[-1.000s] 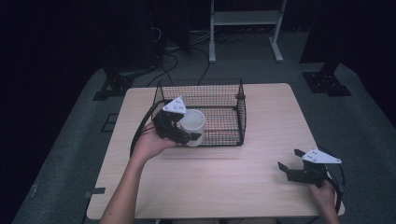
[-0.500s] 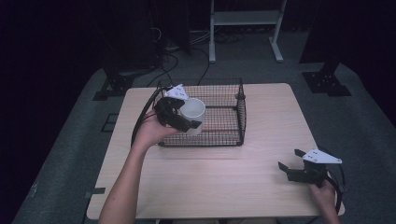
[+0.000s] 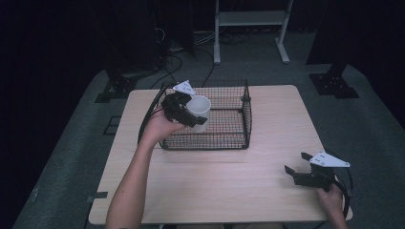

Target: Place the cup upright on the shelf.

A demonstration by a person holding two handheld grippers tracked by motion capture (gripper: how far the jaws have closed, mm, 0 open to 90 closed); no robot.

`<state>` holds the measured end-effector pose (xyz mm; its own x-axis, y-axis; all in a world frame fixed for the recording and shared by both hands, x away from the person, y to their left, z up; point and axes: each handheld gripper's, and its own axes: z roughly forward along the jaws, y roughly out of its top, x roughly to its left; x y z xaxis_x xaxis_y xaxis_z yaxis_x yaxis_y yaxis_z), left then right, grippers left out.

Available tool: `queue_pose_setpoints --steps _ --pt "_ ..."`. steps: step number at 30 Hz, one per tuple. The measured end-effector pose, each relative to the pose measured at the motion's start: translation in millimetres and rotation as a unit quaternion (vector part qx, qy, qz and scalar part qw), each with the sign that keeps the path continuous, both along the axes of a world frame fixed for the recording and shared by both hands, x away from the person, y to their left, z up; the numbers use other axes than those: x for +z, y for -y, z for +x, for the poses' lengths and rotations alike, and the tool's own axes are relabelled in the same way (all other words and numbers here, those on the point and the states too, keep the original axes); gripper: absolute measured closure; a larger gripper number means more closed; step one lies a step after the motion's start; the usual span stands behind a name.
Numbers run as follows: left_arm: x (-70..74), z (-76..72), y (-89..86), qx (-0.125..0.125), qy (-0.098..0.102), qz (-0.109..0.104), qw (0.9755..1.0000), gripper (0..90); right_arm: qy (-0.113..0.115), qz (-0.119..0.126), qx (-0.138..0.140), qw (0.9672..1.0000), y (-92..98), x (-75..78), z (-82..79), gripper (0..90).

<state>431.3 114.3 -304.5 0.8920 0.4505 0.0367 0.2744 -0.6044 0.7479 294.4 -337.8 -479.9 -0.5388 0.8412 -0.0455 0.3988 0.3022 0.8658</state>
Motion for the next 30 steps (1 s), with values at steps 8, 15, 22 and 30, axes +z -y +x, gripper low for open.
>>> queue_pose_setpoints --steps 8,15,22,30 --pt "-6.0 14.7 0.6 0.01 -0.008 0.005 0.9999 20.6 0.0 0.0 0.0 1.0 0.3 0.0 0.2 13.1" --pt "-11.6 26.7 0.9 0.017 -0.013 0.013 0.9997 20.6 -0.001 0.001 0.0 1.0 0.4 0.0 0.2 13.1" --pt "-21.4 37.2 4.2 0.021 -0.025 0.02 0.9993 20.6 -0.001 0.002 0.0 1.0 0.5 0.1 0.0 13.1" --pt "-31.7 46.5 9.5 0.021 -0.034 0.023 0.9989 20.6 -0.001 0.005 0.0 1.0 1.0 0.1 0.0 13.1"
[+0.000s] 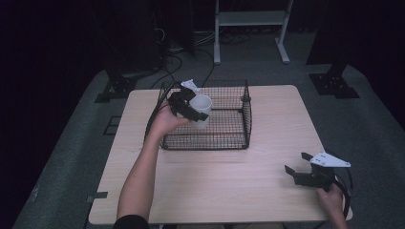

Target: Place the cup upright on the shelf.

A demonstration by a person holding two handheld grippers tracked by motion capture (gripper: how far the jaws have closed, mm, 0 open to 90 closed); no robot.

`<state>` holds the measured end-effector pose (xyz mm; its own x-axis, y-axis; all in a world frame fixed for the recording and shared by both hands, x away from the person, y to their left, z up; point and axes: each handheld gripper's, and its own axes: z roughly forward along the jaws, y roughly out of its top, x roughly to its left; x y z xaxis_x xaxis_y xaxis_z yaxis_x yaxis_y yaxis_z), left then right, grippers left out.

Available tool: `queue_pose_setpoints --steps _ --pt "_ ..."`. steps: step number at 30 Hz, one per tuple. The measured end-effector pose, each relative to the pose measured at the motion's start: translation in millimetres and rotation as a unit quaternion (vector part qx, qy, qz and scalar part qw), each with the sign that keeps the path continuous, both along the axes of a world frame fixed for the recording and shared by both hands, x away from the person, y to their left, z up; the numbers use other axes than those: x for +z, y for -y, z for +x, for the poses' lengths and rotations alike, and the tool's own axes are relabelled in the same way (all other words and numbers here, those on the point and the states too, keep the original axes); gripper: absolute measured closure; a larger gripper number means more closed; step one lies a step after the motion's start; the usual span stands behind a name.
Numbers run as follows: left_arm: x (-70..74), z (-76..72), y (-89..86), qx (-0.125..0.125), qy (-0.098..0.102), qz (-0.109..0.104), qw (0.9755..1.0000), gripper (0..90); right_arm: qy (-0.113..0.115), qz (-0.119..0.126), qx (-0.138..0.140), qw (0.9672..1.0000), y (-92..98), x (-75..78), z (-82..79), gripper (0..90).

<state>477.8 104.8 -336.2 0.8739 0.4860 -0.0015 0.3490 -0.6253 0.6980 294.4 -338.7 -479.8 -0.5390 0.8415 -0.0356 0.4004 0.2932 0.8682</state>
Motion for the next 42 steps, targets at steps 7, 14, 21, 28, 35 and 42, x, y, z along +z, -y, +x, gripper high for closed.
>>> queue_pose_setpoints --steps 7,14,21,28,35,42 --pt "-9.3 9.6 5.5 0.001 -0.014 0.002 0.9999 20.6 0.0 0.0 0.001 1.0 0.0 0.0 -0.2 13.1" --pt "-17.5 17.6 8.6 0.007 -0.021 0.007 0.9997 20.6 0.001 0.002 0.0 1.0 0.4 0.1 -0.3 13.1" --pt "-26.6 25.2 9.3 0.011 -0.032 0.012 0.9994 20.6 0.002 0.002 0.0 1.0 0.5 0.1 -0.3 13.1" --pt "-35.3 32.4 9.0 0.013 -0.05 0.007 0.9986 20.6 0.002 0.003 0.0 1.0 0.7 0.2 -0.3 13.1" --pt "-40.9 36.4 11.8 0.016 -0.05 0.007 0.9986 20.5 0.003 0.005 0.0 1.0 1.2 0.2 -0.5 13.1" --pt "-45.3 39.6 14.6 0.016 -0.053 0.008 0.9984 20.5 0.005 0.006 -0.001 1.0 1.5 0.3 -1.0 13.1"
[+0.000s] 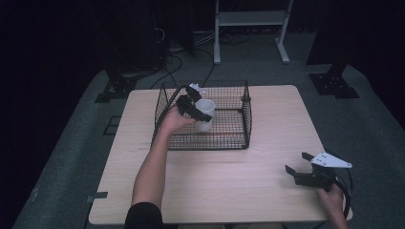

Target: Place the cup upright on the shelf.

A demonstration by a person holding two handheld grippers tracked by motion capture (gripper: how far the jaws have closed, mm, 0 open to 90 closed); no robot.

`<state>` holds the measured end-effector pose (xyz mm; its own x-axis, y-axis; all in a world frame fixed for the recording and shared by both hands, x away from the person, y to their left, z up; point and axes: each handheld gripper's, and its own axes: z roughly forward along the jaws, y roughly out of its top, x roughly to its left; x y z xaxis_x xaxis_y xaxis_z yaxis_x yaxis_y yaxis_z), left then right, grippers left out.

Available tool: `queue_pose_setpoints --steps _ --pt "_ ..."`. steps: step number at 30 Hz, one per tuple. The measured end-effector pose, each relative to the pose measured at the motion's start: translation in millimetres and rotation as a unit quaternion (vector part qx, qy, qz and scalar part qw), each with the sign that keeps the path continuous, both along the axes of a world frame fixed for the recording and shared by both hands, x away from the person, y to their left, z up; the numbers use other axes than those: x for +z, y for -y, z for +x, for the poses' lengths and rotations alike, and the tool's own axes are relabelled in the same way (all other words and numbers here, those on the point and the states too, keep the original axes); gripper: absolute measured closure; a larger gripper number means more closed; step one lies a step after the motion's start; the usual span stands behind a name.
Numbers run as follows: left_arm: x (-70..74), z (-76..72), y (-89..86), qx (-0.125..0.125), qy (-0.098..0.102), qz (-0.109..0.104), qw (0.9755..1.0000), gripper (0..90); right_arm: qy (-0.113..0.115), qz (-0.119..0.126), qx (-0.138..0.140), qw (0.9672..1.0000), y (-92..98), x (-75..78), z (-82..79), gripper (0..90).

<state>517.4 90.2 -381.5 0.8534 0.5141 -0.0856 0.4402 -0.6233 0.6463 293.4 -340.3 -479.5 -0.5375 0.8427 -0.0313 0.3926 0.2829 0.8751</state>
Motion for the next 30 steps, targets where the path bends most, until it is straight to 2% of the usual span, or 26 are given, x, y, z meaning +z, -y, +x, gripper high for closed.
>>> queue_pose_setpoints --steps 9,21,29,30 --pt "-10.7 5.5 5.3 -0.005 -0.01 0.012 0.9999 20.4 0.0 0.002 -0.001 1.0 0.4 0.1 0.2 13.1" --pt "-18.0 12.3 5.7 0.0 -0.011 0.012 0.9999 20.1 0.0 0.003 -0.002 1.0 0.6 0.1 0.4 13.1" --pt "-24.2 12.9 8.9 -0.004 -0.02 0.037 0.9991 20.1 0.001 0.003 -0.003 1.0 0.6 0.1 0.3 13.1" --pt "-24.7 12.5 8.6 -0.004 -0.02 0.034 0.9992 20.1 0.001 0.003 -0.003 1.0 0.6 0.1 0.3 13.1"
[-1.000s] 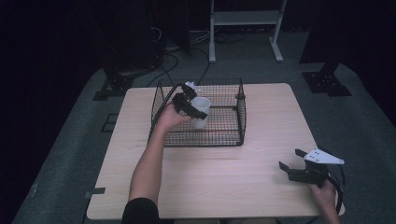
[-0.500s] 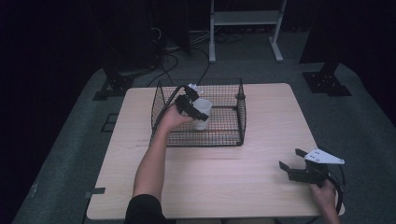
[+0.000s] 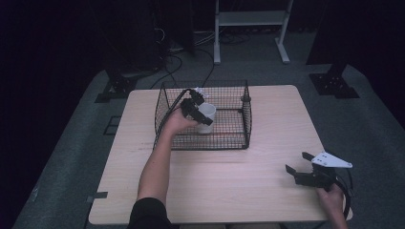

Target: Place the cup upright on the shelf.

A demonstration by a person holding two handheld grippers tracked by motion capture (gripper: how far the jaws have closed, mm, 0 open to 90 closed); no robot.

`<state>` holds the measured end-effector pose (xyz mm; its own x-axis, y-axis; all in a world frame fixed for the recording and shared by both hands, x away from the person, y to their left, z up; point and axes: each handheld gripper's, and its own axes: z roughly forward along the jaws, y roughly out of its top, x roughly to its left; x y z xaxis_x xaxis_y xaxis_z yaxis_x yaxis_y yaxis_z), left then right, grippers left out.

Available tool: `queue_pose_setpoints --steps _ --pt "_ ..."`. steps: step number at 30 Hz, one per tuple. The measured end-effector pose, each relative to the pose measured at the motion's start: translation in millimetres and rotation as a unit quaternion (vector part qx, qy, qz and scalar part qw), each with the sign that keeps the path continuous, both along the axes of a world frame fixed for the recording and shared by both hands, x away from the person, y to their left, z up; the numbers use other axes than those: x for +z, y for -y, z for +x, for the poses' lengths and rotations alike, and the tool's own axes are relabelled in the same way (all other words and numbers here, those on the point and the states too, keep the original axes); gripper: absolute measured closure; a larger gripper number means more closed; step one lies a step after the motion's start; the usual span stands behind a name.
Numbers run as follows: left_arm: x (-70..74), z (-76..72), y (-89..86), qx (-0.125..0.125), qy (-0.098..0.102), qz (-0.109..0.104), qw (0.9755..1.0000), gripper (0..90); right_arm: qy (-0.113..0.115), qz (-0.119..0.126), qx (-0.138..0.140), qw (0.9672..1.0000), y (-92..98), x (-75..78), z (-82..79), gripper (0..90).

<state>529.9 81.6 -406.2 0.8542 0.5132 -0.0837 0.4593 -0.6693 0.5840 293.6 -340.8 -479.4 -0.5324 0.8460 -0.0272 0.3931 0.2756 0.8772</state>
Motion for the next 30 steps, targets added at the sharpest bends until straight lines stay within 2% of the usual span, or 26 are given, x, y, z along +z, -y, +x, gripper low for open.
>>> queue_pose_setpoints --steps 2,8,17,19,20,21,24,26,30 --pt "-0.4 -0.6 -0.6 0.002 -0.002 -0.006 1.0 20.1 0.001 0.0 0.0 1.0 0.0 0.0 0.0 13.1" --pt "0.3 -1.9 -1.0 -0.002 -0.003 0.002 1.0 19.8 0.001 -0.001 0.001 1.0 -0.1 0.0 -0.1 13.1" --pt "2.9 -4.1 -1.7 -0.005 -0.008 -0.005 0.9999 16.9 0.001 0.001 0.0 1.0 0.1 -0.1 -0.3 13.1" --pt "5.2 -5.6 -1.8 -0.004 -0.002 -0.004 1.0 14.3 0.002 0.002 0.0 1.0 0.4 0.0 -0.3 13.1" --pt "9.2 -7.3 -2.8 -0.007 0.002 -0.015 0.9999 14.0 0.001 0.002 -0.001 1.0 0.4 0.0 -0.2 13.1" --pt "11.3 -8.4 -3.1 -0.005 0.007 -0.017 0.9998 13.1 0.001 0.002 -0.001 1.0 0.5 -0.1 -0.2 13.1" --pt "14.9 -10.0 -4.4 -0.004 0.006 -0.019 0.9998 10.1 0.002 0.001 -0.001 1.0 0.3 -0.1 -0.3 13.1" --pt "17.5 -11.8 -5.9 -0.001 0.011 -0.015 0.9998 8.8 0.002 0.001 -0.001 1.0 0.2 -0.1 -0.3 13.1" --pt "24.7 -16.3 -8.6 -0.003 0.019 -0.021 0.9996 7.7 0.002 0.001 -0.001 1.0 0.1 -0.1 -0.4 13.1"
